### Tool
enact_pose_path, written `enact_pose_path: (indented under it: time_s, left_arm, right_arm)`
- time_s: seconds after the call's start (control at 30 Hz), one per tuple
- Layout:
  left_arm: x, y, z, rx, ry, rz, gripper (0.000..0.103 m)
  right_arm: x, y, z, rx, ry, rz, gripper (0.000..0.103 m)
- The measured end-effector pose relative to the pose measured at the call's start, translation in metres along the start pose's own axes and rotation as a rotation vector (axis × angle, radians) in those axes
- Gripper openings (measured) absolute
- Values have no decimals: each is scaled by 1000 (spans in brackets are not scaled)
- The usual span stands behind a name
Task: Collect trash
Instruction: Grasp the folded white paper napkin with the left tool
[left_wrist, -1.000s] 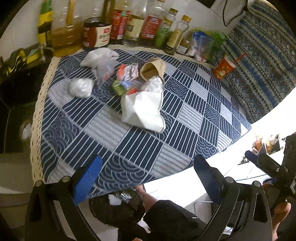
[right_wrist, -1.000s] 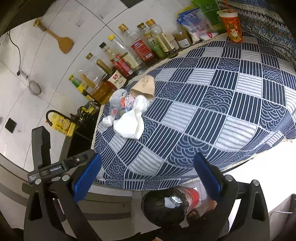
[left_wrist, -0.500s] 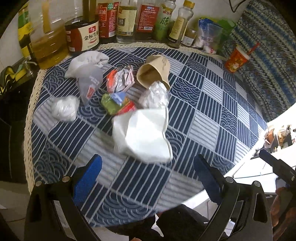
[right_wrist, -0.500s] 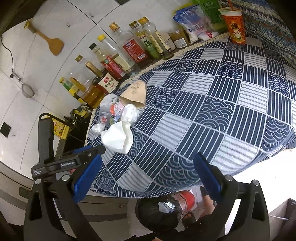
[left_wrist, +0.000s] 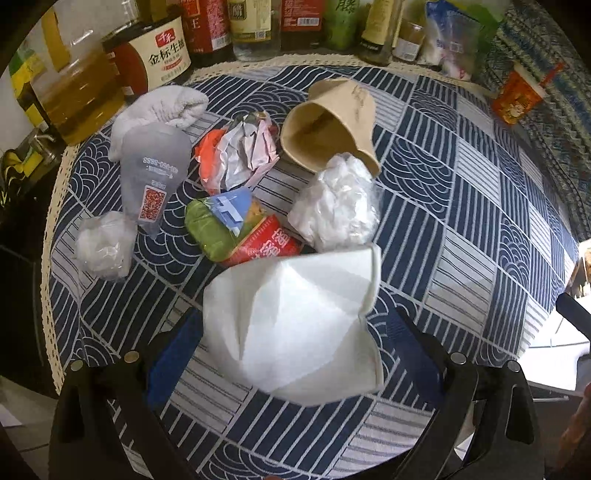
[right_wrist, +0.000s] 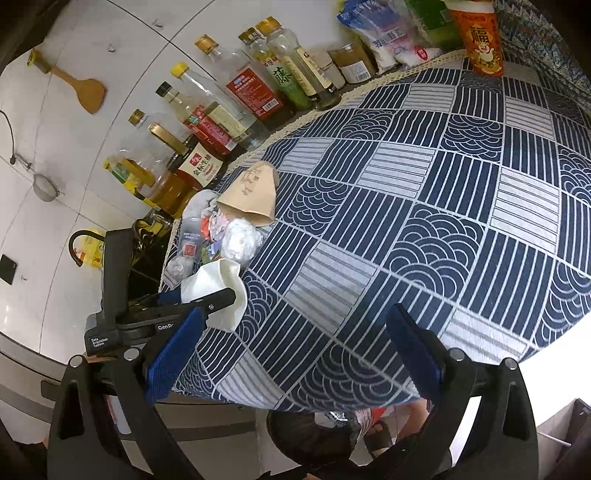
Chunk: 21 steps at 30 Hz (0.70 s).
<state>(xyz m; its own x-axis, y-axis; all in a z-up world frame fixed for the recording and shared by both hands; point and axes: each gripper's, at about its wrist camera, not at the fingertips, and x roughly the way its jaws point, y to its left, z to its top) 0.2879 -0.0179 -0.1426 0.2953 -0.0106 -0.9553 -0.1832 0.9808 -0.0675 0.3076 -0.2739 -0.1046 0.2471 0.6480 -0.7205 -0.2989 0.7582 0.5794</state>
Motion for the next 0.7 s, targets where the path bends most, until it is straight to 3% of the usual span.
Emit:
enact_pose_path:
  time_s: [0.17,0.27,0.7]
  left_arm:
    - [9,7,2,-51,47,-4,94]
    - [10,12,1,-79,50,-5,76]
    - [-24,32,-11,-111,-19,-46,75]
  right_arm:
    - [8,-6,9,4,15,9,98]
    - [15,-6,12,-6,32,8,98]
    - [34,12,19,-46,69,30,98]
